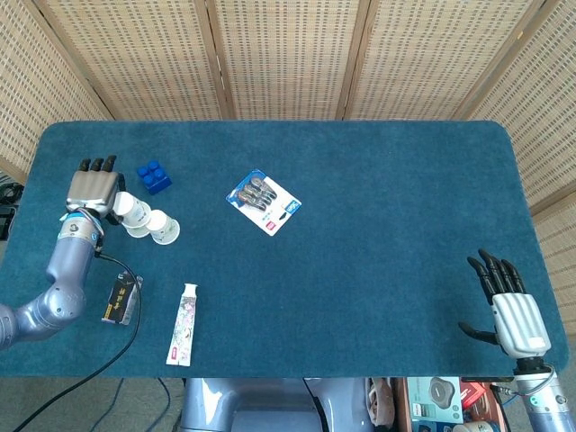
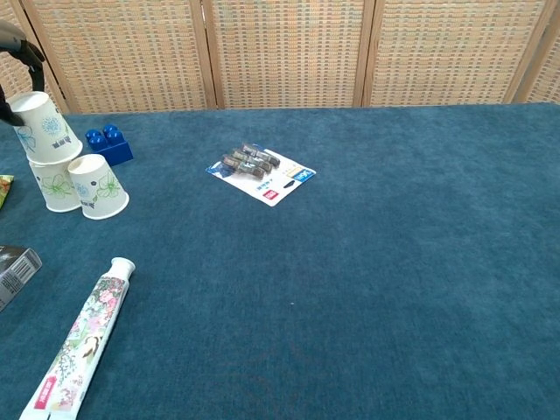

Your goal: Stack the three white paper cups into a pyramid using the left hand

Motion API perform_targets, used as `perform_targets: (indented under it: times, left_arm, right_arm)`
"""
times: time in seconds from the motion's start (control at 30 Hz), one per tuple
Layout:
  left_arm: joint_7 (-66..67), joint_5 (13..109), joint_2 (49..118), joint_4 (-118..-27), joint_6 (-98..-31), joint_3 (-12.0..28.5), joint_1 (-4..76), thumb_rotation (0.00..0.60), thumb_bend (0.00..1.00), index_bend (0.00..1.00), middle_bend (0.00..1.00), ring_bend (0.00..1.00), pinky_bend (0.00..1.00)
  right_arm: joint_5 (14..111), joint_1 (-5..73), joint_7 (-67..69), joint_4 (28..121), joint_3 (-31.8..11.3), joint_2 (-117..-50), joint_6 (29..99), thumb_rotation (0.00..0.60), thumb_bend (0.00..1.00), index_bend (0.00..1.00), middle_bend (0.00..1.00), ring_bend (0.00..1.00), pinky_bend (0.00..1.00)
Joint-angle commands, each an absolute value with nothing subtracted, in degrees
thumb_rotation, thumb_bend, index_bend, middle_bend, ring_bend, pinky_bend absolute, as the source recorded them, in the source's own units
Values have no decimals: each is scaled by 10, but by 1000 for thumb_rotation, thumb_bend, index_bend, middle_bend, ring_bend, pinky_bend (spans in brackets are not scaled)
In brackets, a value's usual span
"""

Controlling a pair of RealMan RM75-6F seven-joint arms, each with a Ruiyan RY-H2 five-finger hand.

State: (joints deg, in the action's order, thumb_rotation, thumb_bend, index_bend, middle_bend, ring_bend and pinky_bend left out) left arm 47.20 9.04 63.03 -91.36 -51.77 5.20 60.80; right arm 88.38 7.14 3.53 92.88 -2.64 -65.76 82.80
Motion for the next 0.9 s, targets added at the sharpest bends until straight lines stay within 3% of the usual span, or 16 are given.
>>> perform_targets:
  times: [0.03,0.47,0.9]
  left_arm:
    - [465,87,636,-910,-516,54,609,600,245,441,0,0,0]
    - [464,89,667,-889,-525,47,613,600,245,431,0,0,0]
    - [451,108,667,-888,-539,51,605,600,245,216,0,0,0]
  right_arm:
    - [885,72,35,929,-26,-658,828,600,144,0,0,0,0]
    - [886,71,35,927,-26,-659,830,600,144,0,0,0,0]
    - [885,72,33,927,-27,-660,829,600,144,0,0,0,0]
